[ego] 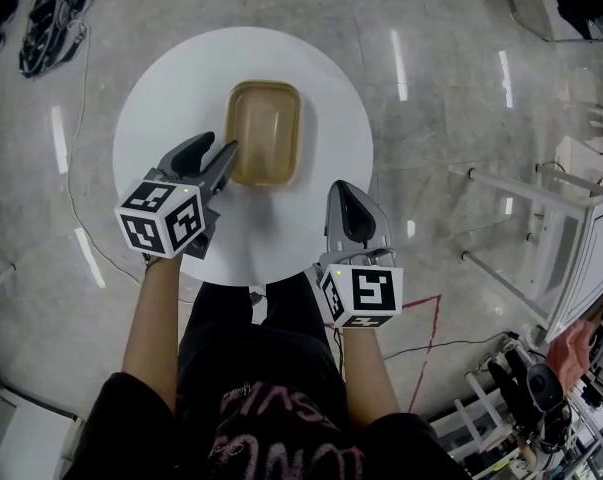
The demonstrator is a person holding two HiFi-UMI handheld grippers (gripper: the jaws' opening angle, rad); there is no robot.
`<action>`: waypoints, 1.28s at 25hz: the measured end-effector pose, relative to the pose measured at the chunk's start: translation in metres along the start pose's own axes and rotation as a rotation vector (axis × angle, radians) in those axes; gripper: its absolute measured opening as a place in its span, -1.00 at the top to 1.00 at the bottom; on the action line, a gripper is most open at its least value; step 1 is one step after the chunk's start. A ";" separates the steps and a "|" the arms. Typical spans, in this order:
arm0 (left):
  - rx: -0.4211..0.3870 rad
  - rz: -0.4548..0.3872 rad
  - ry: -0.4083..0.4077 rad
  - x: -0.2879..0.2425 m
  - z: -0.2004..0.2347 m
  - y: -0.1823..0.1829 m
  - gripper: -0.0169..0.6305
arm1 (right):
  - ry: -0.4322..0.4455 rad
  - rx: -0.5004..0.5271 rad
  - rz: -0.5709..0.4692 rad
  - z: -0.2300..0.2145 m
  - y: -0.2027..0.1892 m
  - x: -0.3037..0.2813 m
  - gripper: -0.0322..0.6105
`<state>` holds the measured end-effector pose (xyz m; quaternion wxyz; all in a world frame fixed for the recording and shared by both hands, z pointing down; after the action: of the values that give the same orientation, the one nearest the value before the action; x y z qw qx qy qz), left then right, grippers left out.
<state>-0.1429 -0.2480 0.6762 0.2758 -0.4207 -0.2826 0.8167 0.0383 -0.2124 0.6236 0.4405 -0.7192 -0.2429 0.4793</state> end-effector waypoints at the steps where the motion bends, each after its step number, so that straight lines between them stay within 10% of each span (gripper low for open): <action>1: 0.010 0.003 -0.007 -0.002 0.001 -0.002 0.38 | -0.003 0.000 0.004 -0.001 -0.002 -0.001 0.87; 32: 0.049 -0.058 -0.083 0.003 -0.010 0.008 0.68 | -0.001 0.032 0.010 0.002 -0.005 0.000 0.87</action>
<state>-0.1374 -0.2491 0.6646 0.2977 -0.3711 -0.2856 0.8319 0.0368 -0.2086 0.6274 0.4493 -0.7132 -0.2316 0.4856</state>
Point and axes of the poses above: the fingertips, and each gripper's own axes: x backward along the fingers, z to its left, y out of its top, the point moved 1 cm from there along x, backward along the fingers, and after that the axes turned 5 degrees about -z, right-handed, at the moved point
